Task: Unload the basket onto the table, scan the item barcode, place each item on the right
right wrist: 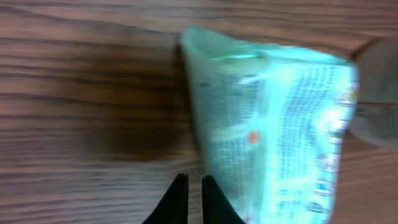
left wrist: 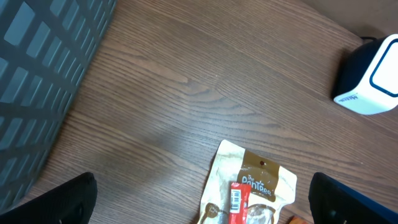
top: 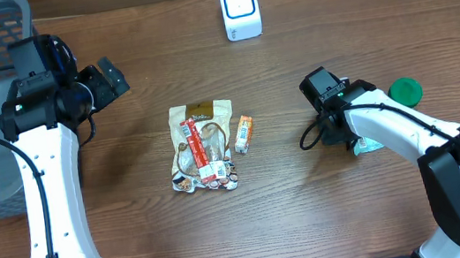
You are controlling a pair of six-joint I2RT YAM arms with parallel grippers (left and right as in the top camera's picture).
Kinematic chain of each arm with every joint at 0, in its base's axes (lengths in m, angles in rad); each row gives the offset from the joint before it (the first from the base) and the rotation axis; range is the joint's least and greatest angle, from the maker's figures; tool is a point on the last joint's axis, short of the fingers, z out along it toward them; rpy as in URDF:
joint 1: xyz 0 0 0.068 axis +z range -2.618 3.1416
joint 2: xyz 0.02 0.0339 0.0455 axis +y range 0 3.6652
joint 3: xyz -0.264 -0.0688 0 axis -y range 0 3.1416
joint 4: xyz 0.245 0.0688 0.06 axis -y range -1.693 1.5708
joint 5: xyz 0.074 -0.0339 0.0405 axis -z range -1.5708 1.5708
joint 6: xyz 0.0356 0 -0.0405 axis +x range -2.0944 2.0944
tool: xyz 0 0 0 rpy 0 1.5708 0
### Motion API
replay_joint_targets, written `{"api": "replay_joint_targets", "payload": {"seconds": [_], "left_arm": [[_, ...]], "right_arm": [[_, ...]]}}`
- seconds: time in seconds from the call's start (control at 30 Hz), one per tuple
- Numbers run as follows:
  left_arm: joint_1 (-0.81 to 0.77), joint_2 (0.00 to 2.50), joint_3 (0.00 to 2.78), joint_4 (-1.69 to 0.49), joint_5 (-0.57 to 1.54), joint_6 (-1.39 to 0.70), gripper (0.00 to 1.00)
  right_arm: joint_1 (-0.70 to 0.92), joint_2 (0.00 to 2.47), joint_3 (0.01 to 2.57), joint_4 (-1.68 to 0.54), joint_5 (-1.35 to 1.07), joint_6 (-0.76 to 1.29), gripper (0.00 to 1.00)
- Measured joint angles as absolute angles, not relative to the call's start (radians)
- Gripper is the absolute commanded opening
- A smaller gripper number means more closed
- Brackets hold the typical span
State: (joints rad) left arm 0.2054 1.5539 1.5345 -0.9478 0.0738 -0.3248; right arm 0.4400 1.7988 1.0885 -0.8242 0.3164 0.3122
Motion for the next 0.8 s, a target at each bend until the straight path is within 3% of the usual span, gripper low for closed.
{"api": "replay_joint_targets", "payload": {"seconds": [0.27,0.8], "left_arm": [[0.205,1.554,1.534,-0.947,0.074,-0.325,1.00],[0.205,1.554,1.534,-0.948,0.074,-0.325,1.00]], "right_arm": [[0.440,1.799,1.088,-0.793,0.241,0.313,0.10],[0.411,1.799,1.025,-0.784,0.386,0.310,0.09]]}}
